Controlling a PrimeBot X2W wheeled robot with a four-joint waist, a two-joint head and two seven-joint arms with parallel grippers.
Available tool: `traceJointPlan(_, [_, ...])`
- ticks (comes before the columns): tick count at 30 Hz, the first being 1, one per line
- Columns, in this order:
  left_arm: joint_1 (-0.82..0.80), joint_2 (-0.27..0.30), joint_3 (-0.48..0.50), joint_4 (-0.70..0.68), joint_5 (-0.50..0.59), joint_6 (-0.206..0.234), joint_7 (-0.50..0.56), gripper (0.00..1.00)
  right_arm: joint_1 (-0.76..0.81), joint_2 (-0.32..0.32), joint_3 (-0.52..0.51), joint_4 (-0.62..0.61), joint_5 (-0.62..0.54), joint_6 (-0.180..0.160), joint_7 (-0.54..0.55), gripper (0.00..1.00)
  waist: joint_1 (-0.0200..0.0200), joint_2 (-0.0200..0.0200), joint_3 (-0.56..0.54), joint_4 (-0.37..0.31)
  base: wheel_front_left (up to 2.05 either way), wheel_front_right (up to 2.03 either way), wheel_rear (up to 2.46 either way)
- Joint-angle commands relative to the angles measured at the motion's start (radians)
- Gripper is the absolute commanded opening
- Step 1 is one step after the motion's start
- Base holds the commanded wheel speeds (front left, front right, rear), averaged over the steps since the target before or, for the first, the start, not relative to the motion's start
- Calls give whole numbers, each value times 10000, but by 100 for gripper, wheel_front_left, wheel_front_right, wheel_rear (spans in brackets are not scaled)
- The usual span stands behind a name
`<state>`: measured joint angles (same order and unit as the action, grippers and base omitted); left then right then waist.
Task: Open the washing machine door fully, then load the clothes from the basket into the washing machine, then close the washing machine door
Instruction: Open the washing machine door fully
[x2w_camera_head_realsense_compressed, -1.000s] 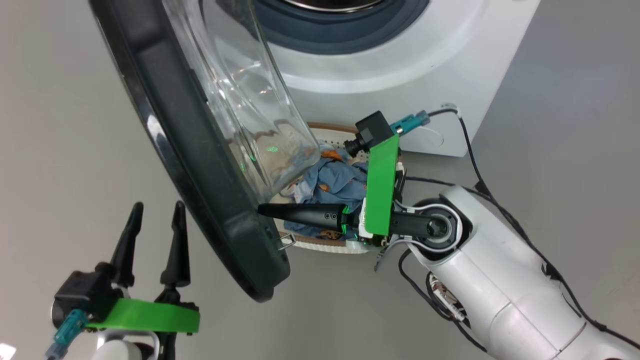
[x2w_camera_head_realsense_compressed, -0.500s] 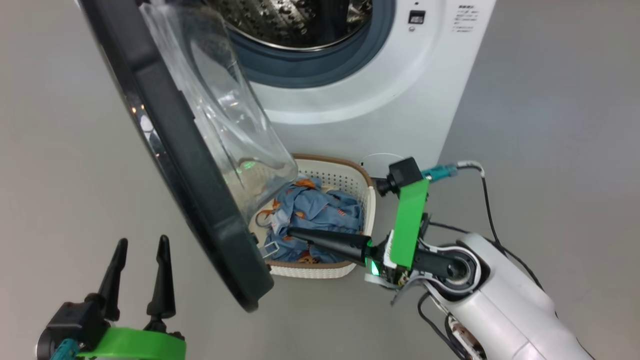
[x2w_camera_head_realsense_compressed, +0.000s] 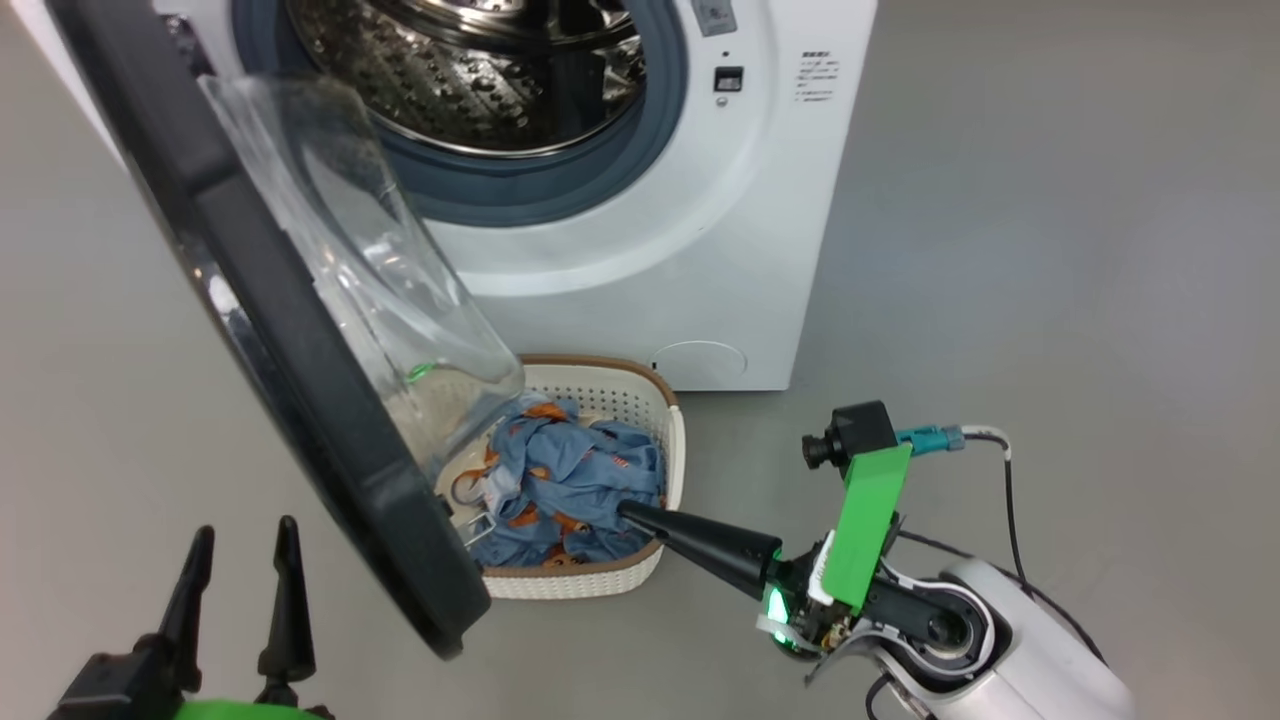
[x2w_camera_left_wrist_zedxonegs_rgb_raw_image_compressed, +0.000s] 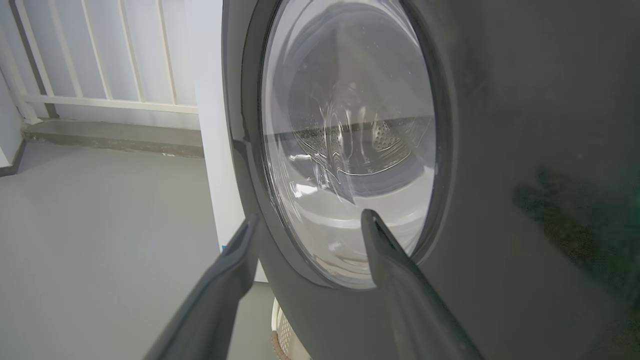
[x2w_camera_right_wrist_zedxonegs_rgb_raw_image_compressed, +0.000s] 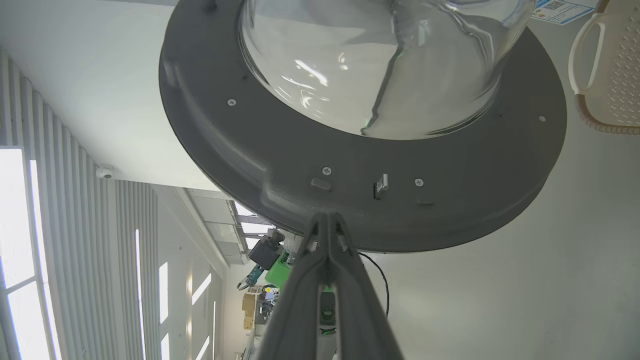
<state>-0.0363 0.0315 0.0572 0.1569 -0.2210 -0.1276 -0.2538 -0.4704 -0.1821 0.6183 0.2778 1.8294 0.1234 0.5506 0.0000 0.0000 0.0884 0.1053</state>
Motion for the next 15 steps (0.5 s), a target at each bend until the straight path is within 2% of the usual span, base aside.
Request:
traceJointPlan(1, [13,188,392,-320,111,-31,-80,100,183,91,27,-386,129,73,-150,0,0,0,-169,-250,0,0,0])
traceJointPlan(13, [526,188,689,-439,326,-31,-80,100,1084,-130,-249,-1238,390,73,-1124,0,0,0,-292,-869,0,0,0])
traceJointPlan(14, [538,188,699,-443,334,-31,-80,100,1142,-148,-373,-1336,291,73,-1341,23,0,0,-291,-890,0,0,0])
traceJointPlan(15, [547,188,715,-444,338,-31,-80,100,1211,-152,-507,-1395,177,73,-1596,51,0,0,-298,-911,0,0,0])
